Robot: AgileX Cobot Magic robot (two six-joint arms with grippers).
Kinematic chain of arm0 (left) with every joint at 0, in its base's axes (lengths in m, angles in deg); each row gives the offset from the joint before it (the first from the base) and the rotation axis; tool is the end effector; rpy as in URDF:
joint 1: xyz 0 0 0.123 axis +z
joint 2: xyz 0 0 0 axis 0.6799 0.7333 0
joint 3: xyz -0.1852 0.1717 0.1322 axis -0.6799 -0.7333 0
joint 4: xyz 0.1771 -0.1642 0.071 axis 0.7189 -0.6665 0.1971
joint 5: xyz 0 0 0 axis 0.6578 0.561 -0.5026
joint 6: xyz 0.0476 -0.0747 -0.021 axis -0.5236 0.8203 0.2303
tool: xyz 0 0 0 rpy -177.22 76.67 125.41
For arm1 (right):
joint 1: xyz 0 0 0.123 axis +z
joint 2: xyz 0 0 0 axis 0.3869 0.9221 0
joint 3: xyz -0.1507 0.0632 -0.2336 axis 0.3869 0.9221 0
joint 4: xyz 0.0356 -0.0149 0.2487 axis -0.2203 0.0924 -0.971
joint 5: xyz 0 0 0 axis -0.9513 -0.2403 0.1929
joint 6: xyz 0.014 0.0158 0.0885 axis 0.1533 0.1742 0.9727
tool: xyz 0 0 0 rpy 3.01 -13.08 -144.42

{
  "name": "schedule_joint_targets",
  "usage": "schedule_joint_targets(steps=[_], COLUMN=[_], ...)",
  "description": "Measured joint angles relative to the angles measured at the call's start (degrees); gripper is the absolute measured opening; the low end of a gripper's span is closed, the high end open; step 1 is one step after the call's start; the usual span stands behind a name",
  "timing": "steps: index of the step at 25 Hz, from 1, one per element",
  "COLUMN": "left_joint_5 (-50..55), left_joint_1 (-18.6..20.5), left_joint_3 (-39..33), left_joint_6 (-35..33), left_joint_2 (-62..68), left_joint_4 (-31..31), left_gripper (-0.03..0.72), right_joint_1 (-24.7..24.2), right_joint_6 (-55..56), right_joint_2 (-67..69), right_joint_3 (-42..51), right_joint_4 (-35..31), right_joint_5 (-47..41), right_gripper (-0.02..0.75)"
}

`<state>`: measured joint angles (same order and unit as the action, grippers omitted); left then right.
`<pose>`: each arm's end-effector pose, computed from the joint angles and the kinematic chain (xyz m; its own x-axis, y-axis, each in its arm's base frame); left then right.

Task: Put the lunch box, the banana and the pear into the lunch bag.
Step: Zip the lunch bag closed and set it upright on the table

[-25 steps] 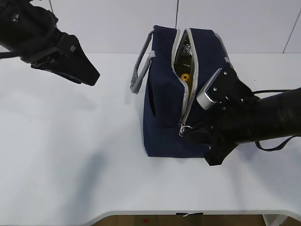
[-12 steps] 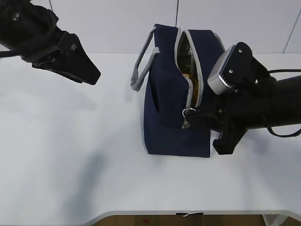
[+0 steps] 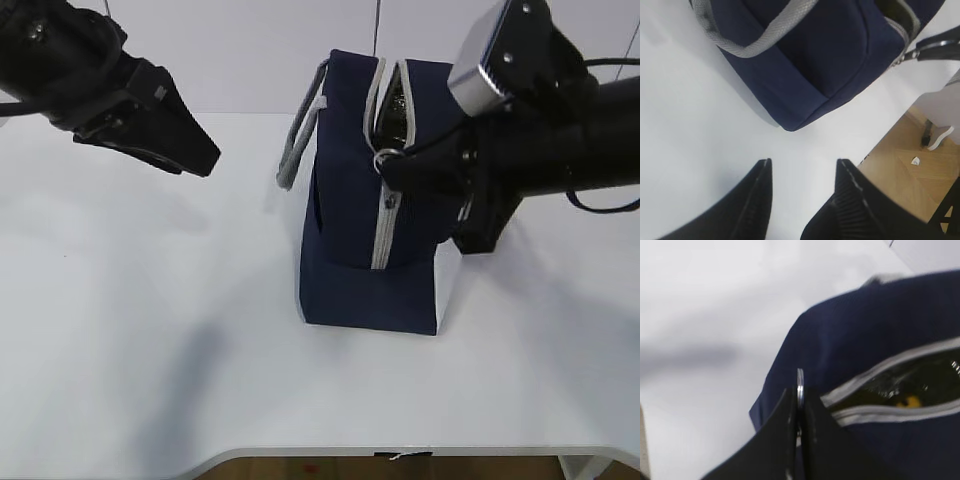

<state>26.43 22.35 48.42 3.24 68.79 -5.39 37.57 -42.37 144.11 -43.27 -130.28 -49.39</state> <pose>0.2890 -0.1551 0.3212 -0.7508 0.3526 -0.5586 0.6057 0.7048 -0.3692 0.2740 0.1231 0.2810 -0.0282 -0.5387 -0.8420 -0.8399 0.4695 -0.2723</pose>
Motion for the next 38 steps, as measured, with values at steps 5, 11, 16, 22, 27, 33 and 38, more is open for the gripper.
schedule_joint_targets(steps=[5,11,16,22,27,33,38], left_joint_5=[0.0,1.36,1.94,1.94,1.36,0.87,0.56], left_joint_1=[0.0,0.0,0.0,0.0,0.0,0.0,0.0], left_joint_3=[0.0,0.0,0.0,0.0,0.0,0.0,0.0], left_joint_6=[0.0,-0.32,-1.41,-3.96,-5.14,-6.11,-7.38], left_joint_2=[0.0,0.0,0.0,0.0,0.0,0.0,0.0], left_joint_4=[-0.38,-2.64,-4.67,-6.78,-7.53,-7.95,-9.85], left_gripper=[0.317,0.317,0.317,0.317,0.317,0.317,0.317], right_joint_1=[0.0,0.0,0.0,0.0,0.0,0.0,0.0], right_joint_6=[1.39,6.75,10.11,10.44,10.44,10.47,10.47], right_joint_2=[0.0,0.0,0.0,0.08,0.98,1.78,4.26], right_joint_3=[-4.56,-7.26,-7.5,-8.06,-10.33,-13.87,-14.62], right_joint_4=[0.29,2.59,5.51,4.85,4.47,4.47,4.33], right_joint_5=[-0.82,-6.68,-8.98,-5.09,-5.33,-5.48,-4.43], right_gripper=[0.006,0.006,0.006,0.006,0.006,0.006,0.006])
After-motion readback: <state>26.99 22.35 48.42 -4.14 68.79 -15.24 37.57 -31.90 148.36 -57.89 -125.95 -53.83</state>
